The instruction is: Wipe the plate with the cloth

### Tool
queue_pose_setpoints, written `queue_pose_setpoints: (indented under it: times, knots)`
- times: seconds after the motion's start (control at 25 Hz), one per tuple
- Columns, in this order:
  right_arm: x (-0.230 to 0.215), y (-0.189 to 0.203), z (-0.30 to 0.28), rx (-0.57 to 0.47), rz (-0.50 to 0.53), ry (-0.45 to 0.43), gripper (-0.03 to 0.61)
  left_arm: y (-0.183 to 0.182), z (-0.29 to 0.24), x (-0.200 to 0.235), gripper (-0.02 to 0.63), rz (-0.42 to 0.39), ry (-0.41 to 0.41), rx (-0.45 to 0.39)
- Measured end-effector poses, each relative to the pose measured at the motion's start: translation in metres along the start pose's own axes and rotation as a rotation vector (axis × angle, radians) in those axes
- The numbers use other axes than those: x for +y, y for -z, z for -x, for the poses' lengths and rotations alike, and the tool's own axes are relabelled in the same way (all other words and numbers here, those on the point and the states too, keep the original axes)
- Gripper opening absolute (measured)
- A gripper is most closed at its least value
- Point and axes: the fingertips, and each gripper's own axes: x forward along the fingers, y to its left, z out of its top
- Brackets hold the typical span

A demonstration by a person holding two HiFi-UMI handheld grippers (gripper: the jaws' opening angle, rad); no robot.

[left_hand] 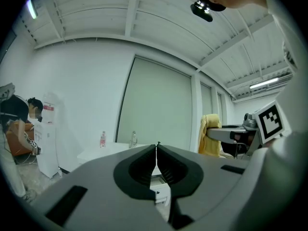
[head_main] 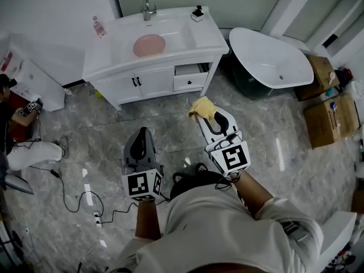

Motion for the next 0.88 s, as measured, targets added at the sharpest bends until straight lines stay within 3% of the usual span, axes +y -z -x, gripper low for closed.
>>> queue_pose_setpoints:
  times: [0.44,0.88]
  knots:
    - [-0.015,0.017,-0.080,-0.010,-0.032,-0.029,0.094,0.013,-0.048,0.049,0.023,-0.019,-0.046,0.053]
    - [-0.116,0.006,-0.229,-0.053,-0.041,-0.033,0.094,-0.015,-0.219,0.098,0.025,-0.073,-0.064,0.070]
